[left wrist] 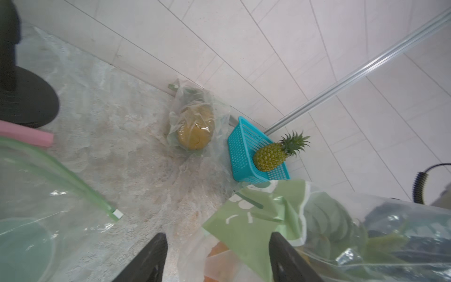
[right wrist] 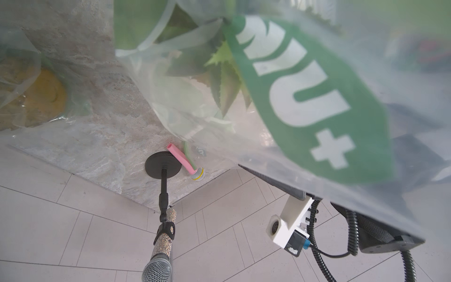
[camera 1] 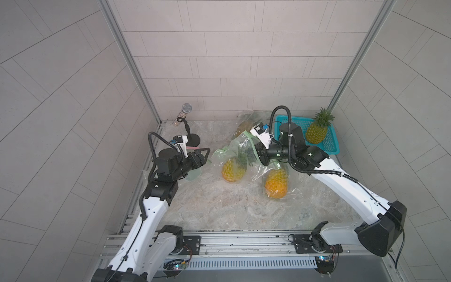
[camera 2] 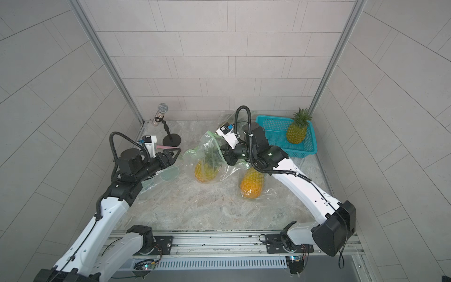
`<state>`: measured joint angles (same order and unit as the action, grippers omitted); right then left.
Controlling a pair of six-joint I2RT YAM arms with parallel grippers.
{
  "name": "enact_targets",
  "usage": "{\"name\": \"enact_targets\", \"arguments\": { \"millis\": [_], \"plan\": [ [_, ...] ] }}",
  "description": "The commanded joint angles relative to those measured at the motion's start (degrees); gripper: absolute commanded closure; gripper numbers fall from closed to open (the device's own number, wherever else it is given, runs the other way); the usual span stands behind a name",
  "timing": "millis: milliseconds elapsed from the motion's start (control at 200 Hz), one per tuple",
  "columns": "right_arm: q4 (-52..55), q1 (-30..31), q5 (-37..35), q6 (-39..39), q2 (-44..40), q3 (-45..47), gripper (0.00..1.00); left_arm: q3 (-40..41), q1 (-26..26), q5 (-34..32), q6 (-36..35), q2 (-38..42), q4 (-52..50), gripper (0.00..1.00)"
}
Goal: Open the zip-top bag and take out the pineapple
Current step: Pick up the pineapple from the zipper food storage bag.
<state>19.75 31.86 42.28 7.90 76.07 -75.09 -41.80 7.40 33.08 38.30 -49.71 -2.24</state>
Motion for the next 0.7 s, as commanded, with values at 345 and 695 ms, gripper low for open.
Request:
{"name": "enact_targets", "arguments": {
  "millis": [345, 695],
  "plan": [
    [-5.6, 0.9, 2.2, 2.2, -0.5, -3.2, 1.00, 3.9, 6.6, 3.3, 0.1, -2.9, 7.3, 0.30],
    [-5.9, 0.9, 1.6, 2.1, -2.0, -2.4, 1.00, 4.3, 7.0, -0.4, -3.7, -4.9, 3.4, 1.00]
  ]
}}
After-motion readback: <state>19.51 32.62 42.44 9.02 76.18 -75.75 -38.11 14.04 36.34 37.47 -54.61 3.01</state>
